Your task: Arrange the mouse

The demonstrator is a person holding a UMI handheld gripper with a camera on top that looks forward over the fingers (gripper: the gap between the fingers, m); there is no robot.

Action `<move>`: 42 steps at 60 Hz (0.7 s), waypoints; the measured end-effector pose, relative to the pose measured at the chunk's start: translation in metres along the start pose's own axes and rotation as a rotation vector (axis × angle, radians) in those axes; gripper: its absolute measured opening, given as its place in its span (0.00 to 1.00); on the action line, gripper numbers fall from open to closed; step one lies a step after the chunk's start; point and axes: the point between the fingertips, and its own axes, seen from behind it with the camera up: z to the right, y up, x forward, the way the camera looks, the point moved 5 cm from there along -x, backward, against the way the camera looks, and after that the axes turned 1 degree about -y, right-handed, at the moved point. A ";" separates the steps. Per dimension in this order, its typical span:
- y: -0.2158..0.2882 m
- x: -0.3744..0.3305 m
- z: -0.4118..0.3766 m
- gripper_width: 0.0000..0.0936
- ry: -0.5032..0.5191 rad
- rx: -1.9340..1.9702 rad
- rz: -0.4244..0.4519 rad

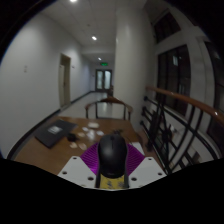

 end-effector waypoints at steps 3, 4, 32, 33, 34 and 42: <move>-0.032 0.010 0.024 0.34 -0.031 0.023 -0.084; -0.044 0.014 0.029 0.34 -0.037 0.031 -0.113; -0.165 0.034 0.055 0.73 0.028 -0.018 -0.390; -0.164 0.028 0.056 0.80 0.040 -0.032 -0.390; -0.162 0.023 0.056 0.86 0.050 -0.041 -0.384; -0.151 -0.029 0.065 0.91 0.116 -0.016 -0.322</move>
